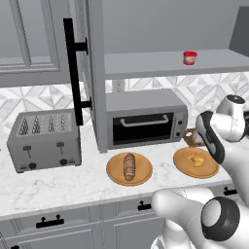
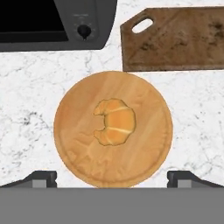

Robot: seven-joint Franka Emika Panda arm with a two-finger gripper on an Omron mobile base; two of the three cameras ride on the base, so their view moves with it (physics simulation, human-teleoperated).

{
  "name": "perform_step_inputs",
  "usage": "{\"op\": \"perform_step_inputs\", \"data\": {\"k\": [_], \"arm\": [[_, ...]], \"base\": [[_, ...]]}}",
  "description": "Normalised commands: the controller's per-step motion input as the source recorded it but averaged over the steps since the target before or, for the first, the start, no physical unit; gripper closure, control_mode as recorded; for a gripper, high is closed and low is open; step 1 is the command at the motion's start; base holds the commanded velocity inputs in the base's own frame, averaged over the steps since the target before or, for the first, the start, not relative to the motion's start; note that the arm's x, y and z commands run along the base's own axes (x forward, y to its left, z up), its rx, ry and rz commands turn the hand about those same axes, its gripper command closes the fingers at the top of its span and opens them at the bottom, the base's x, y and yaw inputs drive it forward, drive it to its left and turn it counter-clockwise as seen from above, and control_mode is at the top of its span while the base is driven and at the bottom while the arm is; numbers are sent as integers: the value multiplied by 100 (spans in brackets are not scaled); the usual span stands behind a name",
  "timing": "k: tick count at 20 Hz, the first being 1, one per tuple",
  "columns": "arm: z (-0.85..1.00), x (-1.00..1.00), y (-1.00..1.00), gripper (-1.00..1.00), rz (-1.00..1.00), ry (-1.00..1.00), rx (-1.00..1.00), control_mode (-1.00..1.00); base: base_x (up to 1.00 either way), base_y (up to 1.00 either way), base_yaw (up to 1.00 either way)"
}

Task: From the different types of pastries on the counter, select a croissant and place it on the cutting board. Then retrieve a jar of jam from the cabinet and place it alongside the croissant on the cutting board.

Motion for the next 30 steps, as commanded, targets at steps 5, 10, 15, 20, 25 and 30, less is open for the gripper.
{"op": "perform_step_inputs", "data": {"k": [5, 10, 15, 20, 25, 30], "arm": [[-26, 33, 0, -100, 0, 0, -1, -100], [-26, 22, 0, -100, 0, 2, 0, -100], [-28, 11, -5, -100, 0, 1, 0, -100], [-31, 14, 0, -100, 0, 0, 0, -100], [-32, 14, -3, -100, 0, 0, 0, -100], [-37, 7, -14, -100, 0, 0, 0, -100]], "base": [[0, 0, 0], [0, 0, 0], [0, 0, 0], [0, 0, 0], [0, 0, 0], [0, 0, 0]]}}
